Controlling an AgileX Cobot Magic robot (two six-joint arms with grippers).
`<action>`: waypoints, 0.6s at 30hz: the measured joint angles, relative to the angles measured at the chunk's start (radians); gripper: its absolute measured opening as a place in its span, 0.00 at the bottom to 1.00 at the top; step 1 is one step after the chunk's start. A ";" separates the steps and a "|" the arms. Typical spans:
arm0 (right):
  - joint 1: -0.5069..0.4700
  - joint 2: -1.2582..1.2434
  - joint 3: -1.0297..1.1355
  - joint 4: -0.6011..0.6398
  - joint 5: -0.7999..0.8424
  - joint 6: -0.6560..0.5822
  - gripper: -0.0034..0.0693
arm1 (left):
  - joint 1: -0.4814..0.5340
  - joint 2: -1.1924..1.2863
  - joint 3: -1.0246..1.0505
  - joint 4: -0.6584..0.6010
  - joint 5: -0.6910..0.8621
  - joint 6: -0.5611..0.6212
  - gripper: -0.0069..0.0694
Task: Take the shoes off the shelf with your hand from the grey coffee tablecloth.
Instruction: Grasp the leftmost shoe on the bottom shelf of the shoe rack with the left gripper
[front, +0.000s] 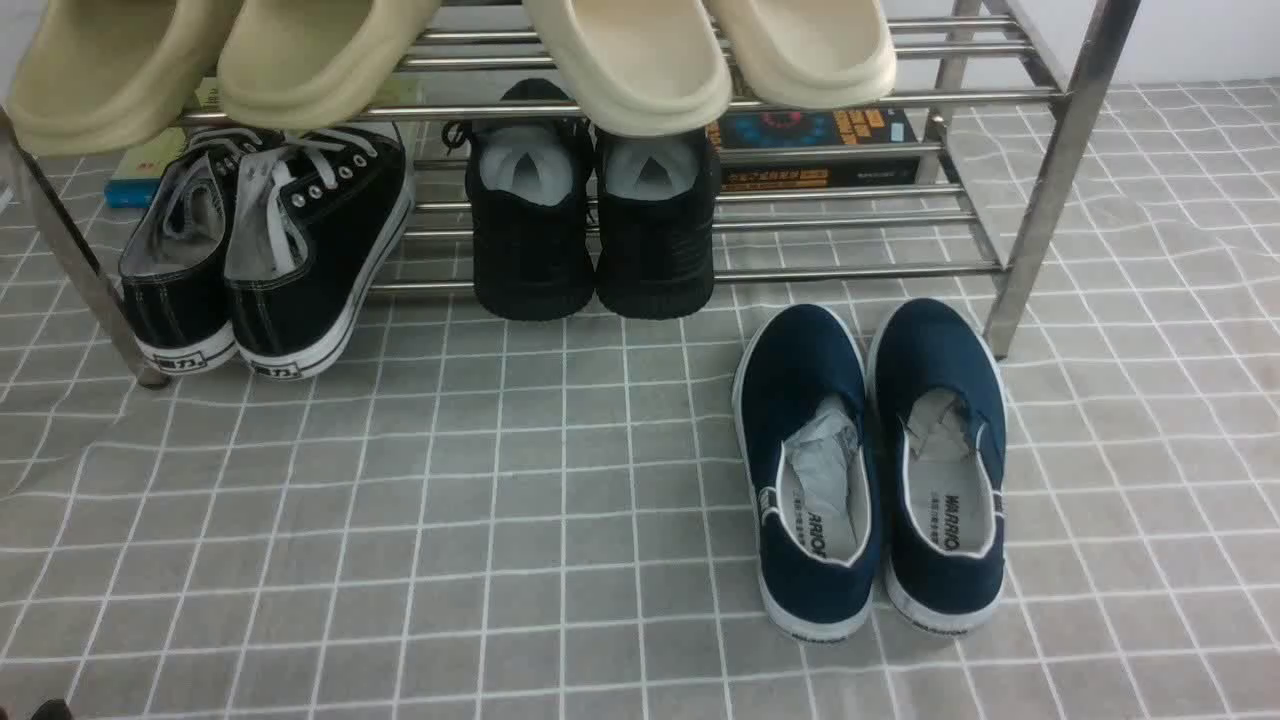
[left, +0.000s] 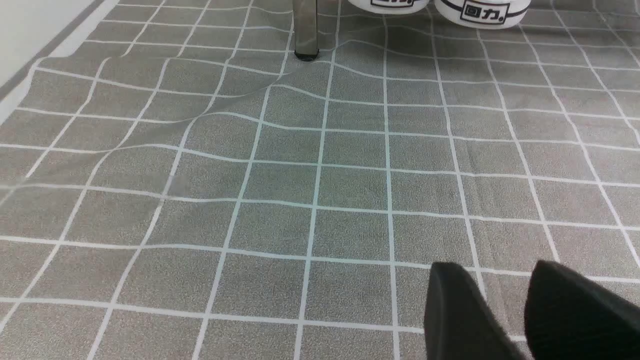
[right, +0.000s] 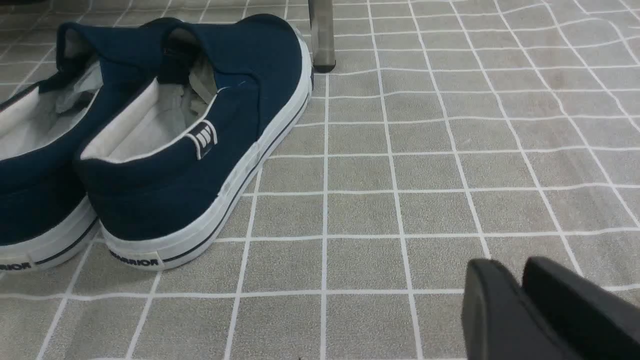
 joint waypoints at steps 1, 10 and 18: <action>0.000 0.000 0.000 0.000 0.000 0.000 0.20 | 0.000 0.000 0.000 0.000 0.000 0.000 0.41; 0.000 0.000 0.000 0.000 0.000 0.000 0.22 | 0.000 0.000 0.000 0.000 0.000 0.000 0.41; 0.000 0.000 0.000 0.000 0.000 0.000 0.22 | 0.000 0.000 0.000 0.000 0.000 0.000 0.41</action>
